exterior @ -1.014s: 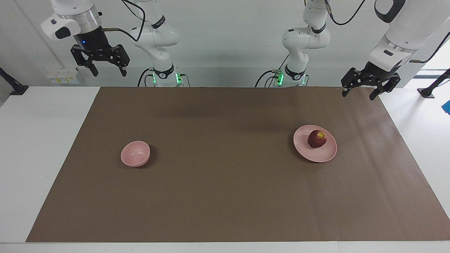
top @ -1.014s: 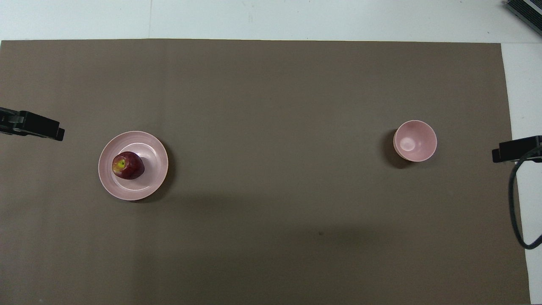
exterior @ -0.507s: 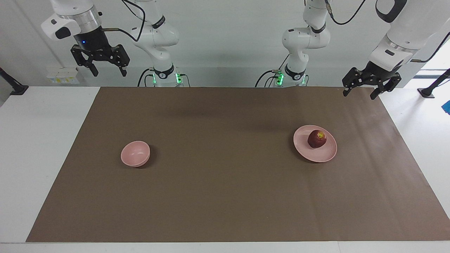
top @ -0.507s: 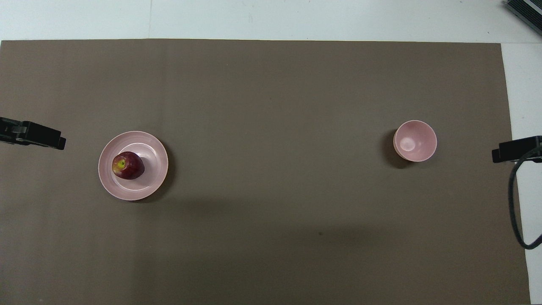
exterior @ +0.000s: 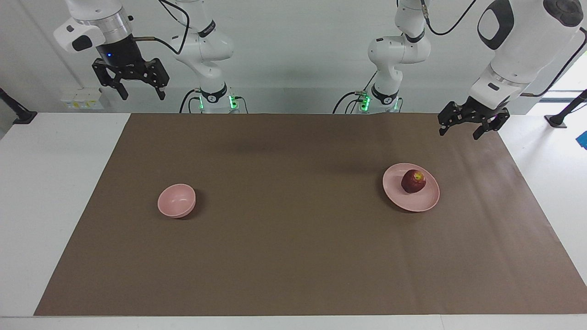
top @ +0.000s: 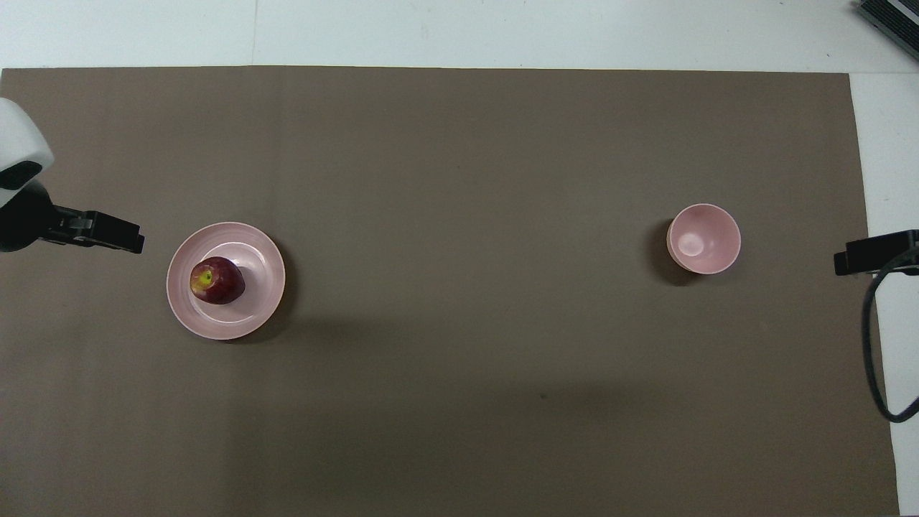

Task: Move apple from plate to bowl
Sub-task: 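Reach the left gripper down to the red apple on the plate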

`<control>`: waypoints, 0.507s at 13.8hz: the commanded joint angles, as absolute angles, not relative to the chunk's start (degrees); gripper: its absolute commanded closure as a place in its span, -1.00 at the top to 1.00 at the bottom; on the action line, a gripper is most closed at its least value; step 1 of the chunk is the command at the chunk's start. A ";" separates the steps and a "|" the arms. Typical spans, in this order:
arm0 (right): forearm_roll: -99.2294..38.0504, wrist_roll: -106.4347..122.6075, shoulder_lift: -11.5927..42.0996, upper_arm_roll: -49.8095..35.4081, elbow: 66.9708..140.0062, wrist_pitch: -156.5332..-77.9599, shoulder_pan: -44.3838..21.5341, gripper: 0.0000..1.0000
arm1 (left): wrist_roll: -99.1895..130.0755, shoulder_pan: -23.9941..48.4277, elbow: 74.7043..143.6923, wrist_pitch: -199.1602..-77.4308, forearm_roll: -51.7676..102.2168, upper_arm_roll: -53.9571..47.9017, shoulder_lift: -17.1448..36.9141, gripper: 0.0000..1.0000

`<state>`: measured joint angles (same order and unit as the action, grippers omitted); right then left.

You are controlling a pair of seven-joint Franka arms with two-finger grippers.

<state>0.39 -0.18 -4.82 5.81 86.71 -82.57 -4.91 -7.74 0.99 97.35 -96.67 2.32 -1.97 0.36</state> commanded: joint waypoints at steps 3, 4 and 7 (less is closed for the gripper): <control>-0.08 1.59 -5.80 5.45 87.97 -84.28 -4.48 1.00 | -8.79 0.26 108.09 -106.77 2.11 -2.20 -0.80 1.00; -0.17 2.02 -5.54 5.62 88.15 -84.29 -4.31 1.00 | -8.79 0.35 109.58 -108.61 2.11 -2.20 -0.53 1.00; -3.42 1.41 -5.27 5.63 94.28 -89.53 -4.66 1.00 | -8.62 0.70 114.33 -113.98 2.11 -2.20 1.04 1.00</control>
<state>-1.15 -0.01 -4.66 5.65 88.67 -84.12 -4.94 -7.92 0.95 110.48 -110.25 2.32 -1.92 0.88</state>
